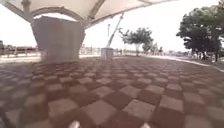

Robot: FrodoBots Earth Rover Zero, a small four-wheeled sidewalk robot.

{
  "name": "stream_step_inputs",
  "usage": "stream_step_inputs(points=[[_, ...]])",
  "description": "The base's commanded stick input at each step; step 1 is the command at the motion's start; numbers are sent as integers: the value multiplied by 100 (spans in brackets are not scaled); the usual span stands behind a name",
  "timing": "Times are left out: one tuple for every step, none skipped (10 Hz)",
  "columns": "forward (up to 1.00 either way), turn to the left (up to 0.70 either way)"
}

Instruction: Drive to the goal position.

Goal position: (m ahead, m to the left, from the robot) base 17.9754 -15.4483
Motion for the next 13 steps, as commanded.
stream_step_inputs(points=[[70,-35],[70,-35],[70,-35],[70,-35],[70,-35],[70,-35],[70,-35],[70,-35],[70,-35],[70,-35],[70,-35],[70,-35],[70,-35]])
